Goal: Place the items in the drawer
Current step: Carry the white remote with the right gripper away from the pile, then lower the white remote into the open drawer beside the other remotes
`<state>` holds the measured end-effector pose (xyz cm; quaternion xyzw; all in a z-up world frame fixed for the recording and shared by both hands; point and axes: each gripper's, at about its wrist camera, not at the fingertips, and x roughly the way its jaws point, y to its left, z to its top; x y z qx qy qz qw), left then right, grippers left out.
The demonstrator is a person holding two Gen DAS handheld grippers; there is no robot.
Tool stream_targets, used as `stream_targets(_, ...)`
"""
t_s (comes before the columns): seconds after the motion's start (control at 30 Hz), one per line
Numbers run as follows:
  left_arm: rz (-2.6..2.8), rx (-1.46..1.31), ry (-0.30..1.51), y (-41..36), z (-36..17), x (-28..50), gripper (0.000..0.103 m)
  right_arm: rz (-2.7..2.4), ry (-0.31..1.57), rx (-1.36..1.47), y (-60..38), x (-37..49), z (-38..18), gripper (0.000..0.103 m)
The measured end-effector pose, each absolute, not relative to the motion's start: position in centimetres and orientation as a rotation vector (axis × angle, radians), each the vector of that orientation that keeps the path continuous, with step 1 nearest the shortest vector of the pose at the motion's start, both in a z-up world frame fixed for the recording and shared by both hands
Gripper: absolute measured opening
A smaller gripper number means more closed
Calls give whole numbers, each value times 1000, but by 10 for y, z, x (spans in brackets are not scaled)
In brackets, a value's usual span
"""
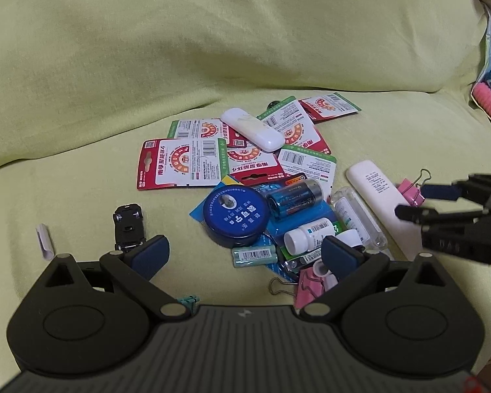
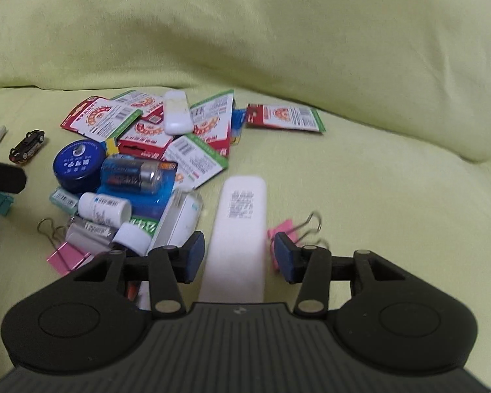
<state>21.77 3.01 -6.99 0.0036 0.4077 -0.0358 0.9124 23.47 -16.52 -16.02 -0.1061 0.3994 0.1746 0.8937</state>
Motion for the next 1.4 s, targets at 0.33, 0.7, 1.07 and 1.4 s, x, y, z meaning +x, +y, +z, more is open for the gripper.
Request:
stream_targets(0.33,-79,-1,857,27,-75,218,100,324,806,-303,-147,254,-201,48)
stream_targets(0.7,-106,17,864,19,-74,211,100,341,851,-196,-168,231,-182,44)
stream_targets(1.07,-287,69,851,-28,-66,189,100,275,755,15,-232,148,-125,44)
stream_targets(1.4,-642,183,770,-121,-23,121,100,91,665,70,-345,15,-54,44)
